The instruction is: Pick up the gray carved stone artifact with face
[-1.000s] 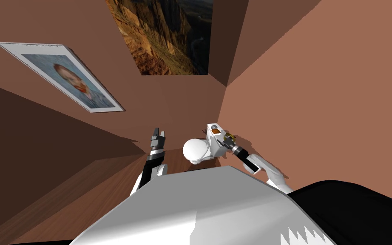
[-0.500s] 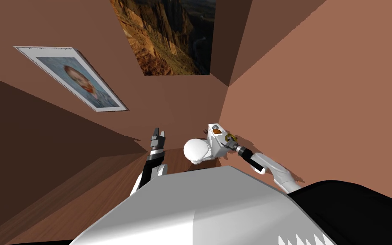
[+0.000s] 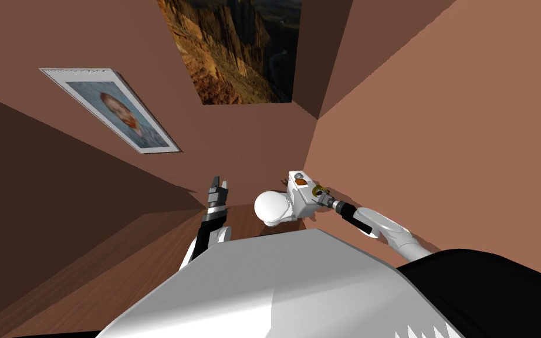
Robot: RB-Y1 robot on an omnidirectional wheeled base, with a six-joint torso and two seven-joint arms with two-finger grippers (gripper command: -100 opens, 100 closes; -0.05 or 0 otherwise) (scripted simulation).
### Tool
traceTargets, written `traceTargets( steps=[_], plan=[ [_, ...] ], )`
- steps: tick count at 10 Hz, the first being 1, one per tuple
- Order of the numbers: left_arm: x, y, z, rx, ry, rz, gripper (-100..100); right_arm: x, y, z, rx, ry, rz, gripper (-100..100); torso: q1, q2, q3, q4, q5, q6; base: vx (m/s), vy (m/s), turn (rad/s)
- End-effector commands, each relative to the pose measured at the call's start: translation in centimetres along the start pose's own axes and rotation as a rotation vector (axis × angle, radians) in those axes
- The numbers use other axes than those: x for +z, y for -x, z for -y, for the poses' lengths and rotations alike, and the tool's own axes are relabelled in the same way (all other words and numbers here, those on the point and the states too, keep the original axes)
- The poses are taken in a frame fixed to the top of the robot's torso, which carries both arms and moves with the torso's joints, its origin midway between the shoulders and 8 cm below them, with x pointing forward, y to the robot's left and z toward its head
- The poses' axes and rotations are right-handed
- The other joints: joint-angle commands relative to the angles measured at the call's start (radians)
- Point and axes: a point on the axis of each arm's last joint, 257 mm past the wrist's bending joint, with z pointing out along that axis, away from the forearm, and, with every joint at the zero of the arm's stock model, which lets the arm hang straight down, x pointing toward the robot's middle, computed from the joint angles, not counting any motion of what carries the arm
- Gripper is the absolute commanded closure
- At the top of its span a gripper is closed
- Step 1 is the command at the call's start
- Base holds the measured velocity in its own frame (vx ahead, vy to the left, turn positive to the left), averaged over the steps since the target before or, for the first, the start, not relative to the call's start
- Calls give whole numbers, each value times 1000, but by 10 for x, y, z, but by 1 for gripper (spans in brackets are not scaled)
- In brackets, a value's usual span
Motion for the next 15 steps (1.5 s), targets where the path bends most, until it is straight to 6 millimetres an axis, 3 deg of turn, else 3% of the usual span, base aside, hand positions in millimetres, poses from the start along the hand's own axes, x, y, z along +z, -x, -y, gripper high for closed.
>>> traceTargets(
  steps=[1, 6, 10, 11, 12, 13, 15],
  plan=[
    [0, 0, 0, 0, 0, 0, 0, -6, -8, 5, -57, 12, -26, -100, 0, 0, 0, 0, 0, 0, 3, 4, 21],
    [0, 0, 0, 0, 0, 0, 0, -29, -65, 40, -363, 81, -176, -100, 0, 0, 0, 0, 0, 0, 1, 5, 42],
    [0, 0, 0, 0, 0, 0, 0, -43, -89, 64, -516, 120, -245, -100, -11, -2, 0, 3, 4, 5, -4, 4, 30],
    [0, 0, 0, 0, 0, 0, 0, -41, -84, 51, -487, 132, -224, -100, -15, -3, 1, 5, 6, 7, 0, 0, 0],
    [0, 0, 0, 0, 0, 0, 0, -41, -84, 52, -491, 133, -227, 0, -17, -3, 1, 5, 6, 7, 0, 0, 0],
    [0, 0, 0, 0, 0, 0, 0, -32, -79, 50, -481, 132, -218, -100, -17, -3, 1, 5, 6, 7, -78, -47, 258],
    [0, 0, 0, 0, 0, 0, 0, -33, -84, 48, -482, 145, -236, -100, -21, 2, 4, 7, 4, 5, -93, -59, 80]
  ],
)
